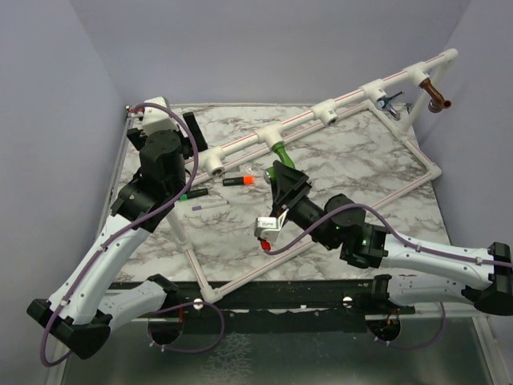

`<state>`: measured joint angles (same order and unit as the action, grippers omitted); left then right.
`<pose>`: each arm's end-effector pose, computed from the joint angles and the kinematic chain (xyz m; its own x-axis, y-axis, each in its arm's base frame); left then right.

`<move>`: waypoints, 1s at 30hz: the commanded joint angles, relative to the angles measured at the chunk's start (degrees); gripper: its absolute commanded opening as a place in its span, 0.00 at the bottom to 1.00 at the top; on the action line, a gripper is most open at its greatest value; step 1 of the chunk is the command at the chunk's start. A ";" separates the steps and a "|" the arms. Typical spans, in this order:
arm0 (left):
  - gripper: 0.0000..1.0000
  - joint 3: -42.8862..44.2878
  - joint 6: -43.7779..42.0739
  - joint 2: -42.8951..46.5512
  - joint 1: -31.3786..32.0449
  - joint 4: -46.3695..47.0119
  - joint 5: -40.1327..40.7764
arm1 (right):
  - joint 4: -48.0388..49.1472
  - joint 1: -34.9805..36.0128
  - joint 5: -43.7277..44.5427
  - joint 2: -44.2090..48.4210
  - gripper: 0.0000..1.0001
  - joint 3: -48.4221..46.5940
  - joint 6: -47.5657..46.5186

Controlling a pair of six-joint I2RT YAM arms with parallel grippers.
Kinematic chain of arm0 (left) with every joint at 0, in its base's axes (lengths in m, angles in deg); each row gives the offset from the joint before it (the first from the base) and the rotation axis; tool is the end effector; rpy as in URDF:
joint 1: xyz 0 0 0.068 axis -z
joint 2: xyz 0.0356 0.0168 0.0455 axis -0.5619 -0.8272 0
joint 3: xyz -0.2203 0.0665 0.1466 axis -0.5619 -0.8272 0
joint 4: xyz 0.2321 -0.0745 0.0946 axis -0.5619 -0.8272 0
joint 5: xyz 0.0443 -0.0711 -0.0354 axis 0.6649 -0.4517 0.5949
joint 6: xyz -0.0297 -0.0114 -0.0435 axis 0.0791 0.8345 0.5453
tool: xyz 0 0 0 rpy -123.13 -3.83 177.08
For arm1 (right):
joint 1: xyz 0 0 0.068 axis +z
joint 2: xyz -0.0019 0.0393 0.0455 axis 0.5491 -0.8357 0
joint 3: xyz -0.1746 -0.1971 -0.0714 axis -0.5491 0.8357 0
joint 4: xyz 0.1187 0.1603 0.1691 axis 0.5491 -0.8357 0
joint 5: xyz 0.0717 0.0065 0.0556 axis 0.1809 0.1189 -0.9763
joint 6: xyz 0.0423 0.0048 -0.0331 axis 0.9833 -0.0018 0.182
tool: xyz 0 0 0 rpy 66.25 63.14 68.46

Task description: Install the water faucets

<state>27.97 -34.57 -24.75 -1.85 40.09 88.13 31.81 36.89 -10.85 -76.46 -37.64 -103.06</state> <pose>0.1894 -0.0924 0.4283 -0.1077 -0.1667 -0.9801 -0.1736 0.9739 -0.1465 0.0971 0.2302 0.3685 0.7468 -0.6538 -0.1217 -0.0323 0.1472 -0.9886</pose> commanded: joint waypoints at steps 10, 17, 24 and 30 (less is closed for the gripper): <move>0.99 -5.83 -2.63 -2.73 1.50 -19.19 -7.09 | 13.55 0.29 4.36 -1.21 0.01 -2.34 26.42; 0.99 -6.77 -2.63 -1.96 1.50 -19.08 -7.23 | 23.24 0.21 8.48 -1.23 0.01 -5.46 37.70; 0.99 -7.63 -2.81 -0.99 1.50 -18.28 -7.21 | 28.87 0.21 13.37 1.44 0.01 -4.09 50.84; 0.99 -7.88 -2.90 -0.38 1.50 -17.82 -7.21 | 30.85 0.21 15.45 2.58 0.01 -3.00 53.33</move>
<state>26.59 -35.97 -24.16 -2.20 41.92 88.15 39.02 38.11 -5.12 -77.83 -38.78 -76.11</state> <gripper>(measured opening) 0.989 0.505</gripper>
